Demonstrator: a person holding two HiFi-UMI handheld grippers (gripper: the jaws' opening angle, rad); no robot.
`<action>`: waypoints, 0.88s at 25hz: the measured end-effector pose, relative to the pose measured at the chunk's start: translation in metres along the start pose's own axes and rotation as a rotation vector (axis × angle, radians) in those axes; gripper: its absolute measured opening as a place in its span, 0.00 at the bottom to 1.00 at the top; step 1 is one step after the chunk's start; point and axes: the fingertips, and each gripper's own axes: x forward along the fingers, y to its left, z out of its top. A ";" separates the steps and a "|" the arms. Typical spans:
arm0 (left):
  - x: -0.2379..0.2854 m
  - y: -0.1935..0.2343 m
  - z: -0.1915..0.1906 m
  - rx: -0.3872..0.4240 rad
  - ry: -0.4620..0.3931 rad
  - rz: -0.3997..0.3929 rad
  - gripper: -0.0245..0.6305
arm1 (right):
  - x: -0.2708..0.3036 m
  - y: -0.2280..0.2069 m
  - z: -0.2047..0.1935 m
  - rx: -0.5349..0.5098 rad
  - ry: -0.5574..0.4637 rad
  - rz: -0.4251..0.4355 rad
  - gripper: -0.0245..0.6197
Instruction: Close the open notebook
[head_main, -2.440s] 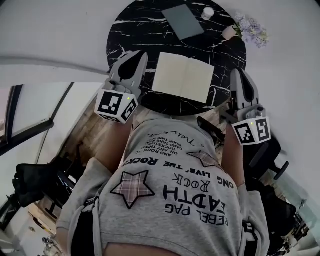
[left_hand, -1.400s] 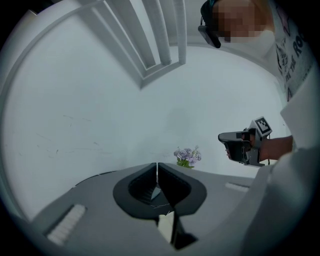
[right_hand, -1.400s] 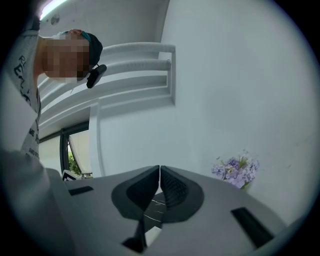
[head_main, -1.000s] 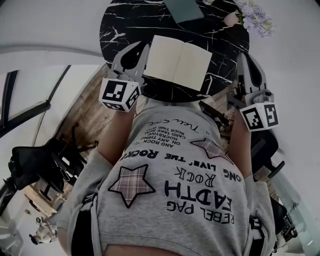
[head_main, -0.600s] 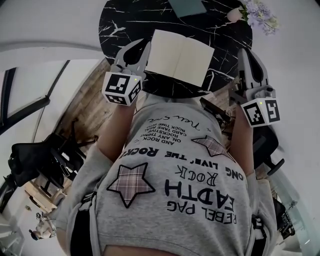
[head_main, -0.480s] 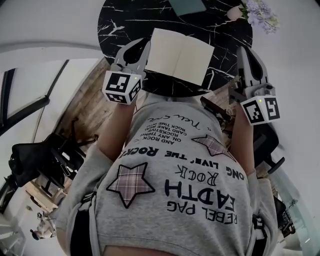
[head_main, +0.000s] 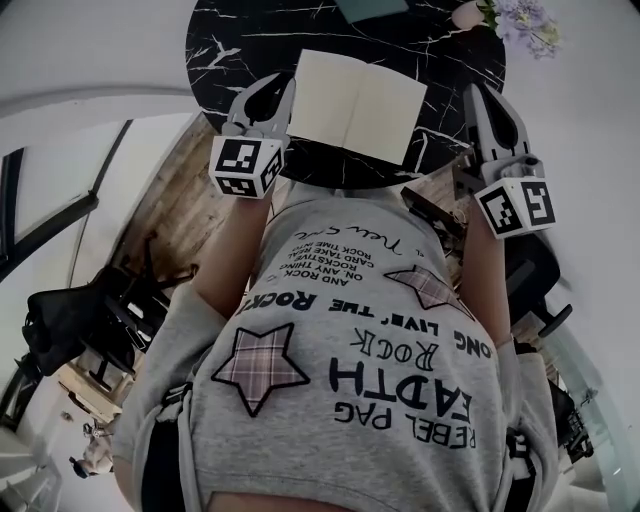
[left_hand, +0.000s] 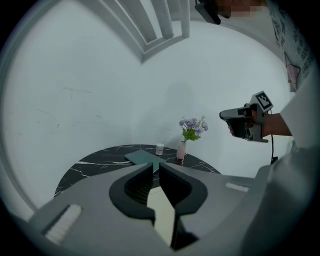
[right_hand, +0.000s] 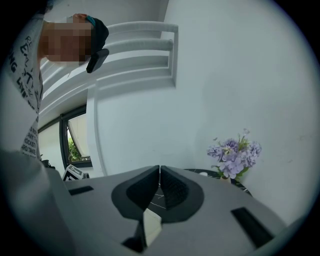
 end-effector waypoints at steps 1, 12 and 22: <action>0.003 0.001 -0.003 -0.006 0.006 0.004 0.07 | 0.002 -0.001 -0.002 0.002 0.004 0.000 0.06; 0.025 0.018 -0.071 -0.080 0.140 0.021 0.15 | 0.012 0.001 -0.018 0.025 0.036 0.011 0.06; 0.035 0.021 -0.135 -0.144 0.295 0.029 0.24 | 0.013 0.001 -0.021 0.033 0.042 0.003 0.06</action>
